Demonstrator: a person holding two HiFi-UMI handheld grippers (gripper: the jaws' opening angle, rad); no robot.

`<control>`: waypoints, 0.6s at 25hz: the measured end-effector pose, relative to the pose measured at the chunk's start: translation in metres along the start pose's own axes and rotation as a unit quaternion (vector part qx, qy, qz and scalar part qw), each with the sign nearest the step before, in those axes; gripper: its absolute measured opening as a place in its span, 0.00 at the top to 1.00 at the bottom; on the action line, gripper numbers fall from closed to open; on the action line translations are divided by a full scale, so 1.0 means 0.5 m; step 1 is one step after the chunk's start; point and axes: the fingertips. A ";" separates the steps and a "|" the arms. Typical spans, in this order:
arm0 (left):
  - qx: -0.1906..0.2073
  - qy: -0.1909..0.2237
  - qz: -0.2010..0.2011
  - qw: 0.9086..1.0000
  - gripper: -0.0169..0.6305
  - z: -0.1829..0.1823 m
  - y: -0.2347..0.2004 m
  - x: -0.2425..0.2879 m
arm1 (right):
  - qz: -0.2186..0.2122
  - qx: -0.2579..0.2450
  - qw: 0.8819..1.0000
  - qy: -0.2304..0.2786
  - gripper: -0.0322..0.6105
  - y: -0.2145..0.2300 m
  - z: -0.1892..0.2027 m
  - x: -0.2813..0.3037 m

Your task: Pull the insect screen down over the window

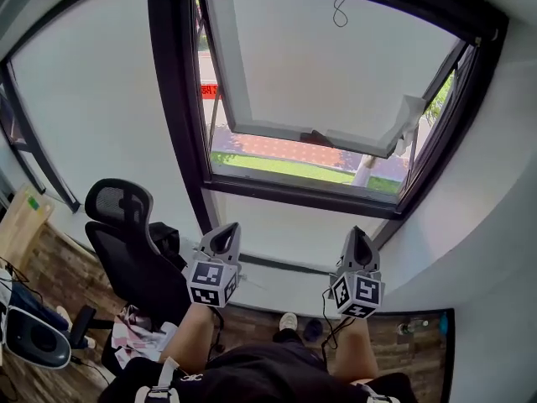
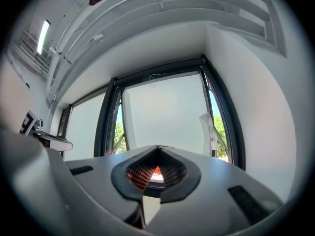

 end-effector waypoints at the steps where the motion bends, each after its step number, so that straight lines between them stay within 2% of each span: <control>1: 0.002 0.000 0.001 1.000 0.95 -0.005 0.000 0.023 | 0.000 0.000 1.000 0.001 0.94 0.010 -0.001 0.019; 8: 0.013 0.003 0.006 1.000 0.95 -0.038 0.012 0.198 | -0.005 -0.007 1.000 -0.004 0.94 0.086 0.017 0.158; 15: 0.011 0.012 -0.002 1.000 0.95 -0.073 0.021 0.366 | -0.032 -0.024 0.999 -0.003 0.94 0.149 0.008 0.304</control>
Point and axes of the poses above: the fingertips, and each gripper's own axes: x forward along the fingers, y to its right, z out of its underside, and after that the axes turned 1 degree about -z, right-handed
